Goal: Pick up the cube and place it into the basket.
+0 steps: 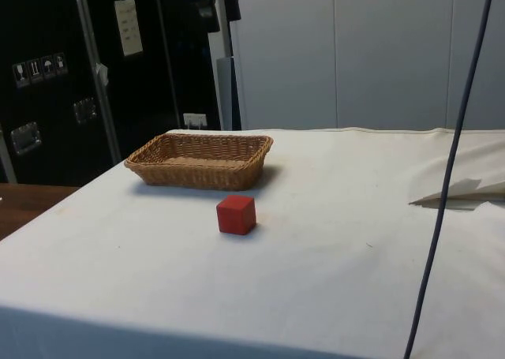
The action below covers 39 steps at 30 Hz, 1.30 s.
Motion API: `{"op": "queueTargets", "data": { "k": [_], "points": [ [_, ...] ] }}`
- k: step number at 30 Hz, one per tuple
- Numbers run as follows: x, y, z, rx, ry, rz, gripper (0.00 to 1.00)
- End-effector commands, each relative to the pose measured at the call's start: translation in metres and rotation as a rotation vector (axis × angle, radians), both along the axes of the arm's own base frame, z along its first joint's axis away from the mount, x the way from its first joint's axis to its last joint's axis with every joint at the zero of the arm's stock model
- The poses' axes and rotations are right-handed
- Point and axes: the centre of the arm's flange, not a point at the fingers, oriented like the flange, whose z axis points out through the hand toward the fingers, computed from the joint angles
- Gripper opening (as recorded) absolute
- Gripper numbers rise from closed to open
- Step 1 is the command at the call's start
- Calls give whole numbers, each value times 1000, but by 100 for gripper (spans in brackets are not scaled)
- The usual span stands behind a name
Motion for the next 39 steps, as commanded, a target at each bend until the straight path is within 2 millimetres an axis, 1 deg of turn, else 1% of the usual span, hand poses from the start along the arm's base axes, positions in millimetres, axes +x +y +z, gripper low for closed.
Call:
{"op": "queueTargets", "data": {
  "k": [1, 8, 14, 17, 25, 31, 34, 35, 39],
  "points": [
    [-1, 3, 0, 3, -6, -2, 100],
    [-1, 8, -6, 8, -3, 5, 100],
    [-4, 15, -20, 31, -34, 8, 100],
    [-3, 15, -21, 24, -23, 14, 100],
    [-7, 23, -42, 56, -69, 18, 100],
    [-7, 23, -50, 69, -78, 18, 100],
    [-7, 24, -59, 79, -79, 18, 100],
    [-8, 23, -57, 69, -72, 18, 100],
    [-7, 25, -67, 91, -79, 18, 100]
  ]
}}
